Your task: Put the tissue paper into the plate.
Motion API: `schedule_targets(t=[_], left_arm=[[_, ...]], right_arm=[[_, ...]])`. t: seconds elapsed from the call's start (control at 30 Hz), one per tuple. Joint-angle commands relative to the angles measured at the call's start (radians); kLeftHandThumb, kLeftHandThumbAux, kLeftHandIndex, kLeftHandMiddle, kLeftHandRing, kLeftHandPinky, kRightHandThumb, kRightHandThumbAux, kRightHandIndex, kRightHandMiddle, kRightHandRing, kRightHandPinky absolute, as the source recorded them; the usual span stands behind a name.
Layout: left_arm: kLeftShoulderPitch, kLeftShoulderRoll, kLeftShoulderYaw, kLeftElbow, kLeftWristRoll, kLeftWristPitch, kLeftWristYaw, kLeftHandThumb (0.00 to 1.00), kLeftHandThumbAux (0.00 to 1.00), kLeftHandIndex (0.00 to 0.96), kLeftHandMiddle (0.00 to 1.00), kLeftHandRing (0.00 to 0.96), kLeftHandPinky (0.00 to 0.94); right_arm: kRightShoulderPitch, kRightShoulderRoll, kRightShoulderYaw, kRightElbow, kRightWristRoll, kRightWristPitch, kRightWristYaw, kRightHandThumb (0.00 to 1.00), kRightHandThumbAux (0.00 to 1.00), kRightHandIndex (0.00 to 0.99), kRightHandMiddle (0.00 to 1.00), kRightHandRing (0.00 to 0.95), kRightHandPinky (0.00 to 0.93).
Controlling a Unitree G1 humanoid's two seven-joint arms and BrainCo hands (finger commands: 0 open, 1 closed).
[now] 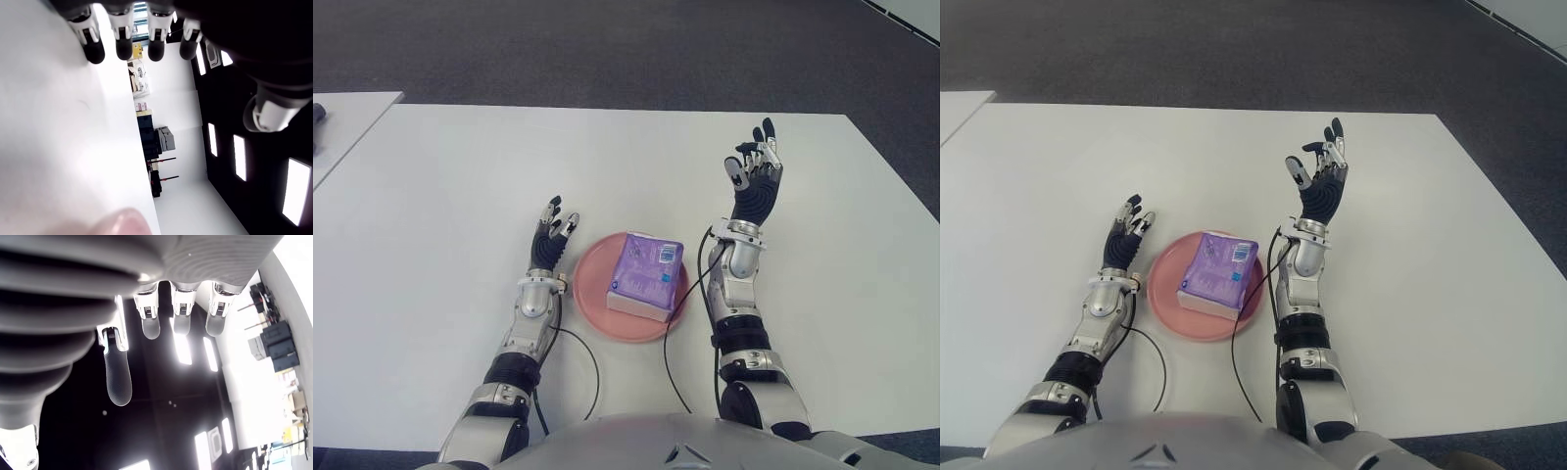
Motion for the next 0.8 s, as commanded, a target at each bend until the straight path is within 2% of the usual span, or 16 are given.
schedule_targets(t=[0.03,0.67,0.7,0.73,0.77,0.8], left_arm=[[0.021,0.006,0.005,0.001,-0.011,0.012,-0.019,0.0,0.43,0.0,0.0,0.0,0.0],[-0.001,0.003,0.008,0.0,-0.021,-0.002,-0.013,0.0,0.426,0.0,0.0,0.0,0.0],[-0.001,0.003,0.008,-0.002,-0.023,-0.004,-0.015,0.0,0.424,0.0,0.0,0.0,0.0],[-0.001,0.003,0.009,-0.002,-0.024,-0.005,-0.015,0.0,0.423,0.0,0.0,0.0,0.0],[-0.001,0.003,0.009,-0.004,-0.025,-0.005,-0.015,0.0,0.423,0.0,0.0,0.0,0.0],[-0.001,0.003,0.009,-0.008,-0.026,-0.004,-0.015,0.0,0.423,0.0,0.0,0.0,0.0]], right_arm=[[0.034,0.04,0.01,0.0,-0.005,0.003,-0.008,0.223,0.659,0.51,0.071,0.0,0.0],[0.025,0.034,0.011,-0.008,-0.002,0.017,-0.013,0.223,0.659,0.51,0.071,0.0,0.0],[0.103,-0.036,0.013,0.149,-0.019,-0.005,0.056,0.223,0.659,0.51,0.071,0.0,0.0],[0.161,-0.089,0.016,0.271,-0.036,-0.016,0.103,0.142,0.681,0.326,0.045,0.0,0.0],[0.199,-0.125,0.018,0.356,-0.047,-0.024,0.135,0.114,0.69,0.261,0.036,0.0,0.0],[0.22,-0.139,0.021,0.391,-0.061,-0.004,0.135,0.073,0.703,0.167,0.023,0.0,0.0]])
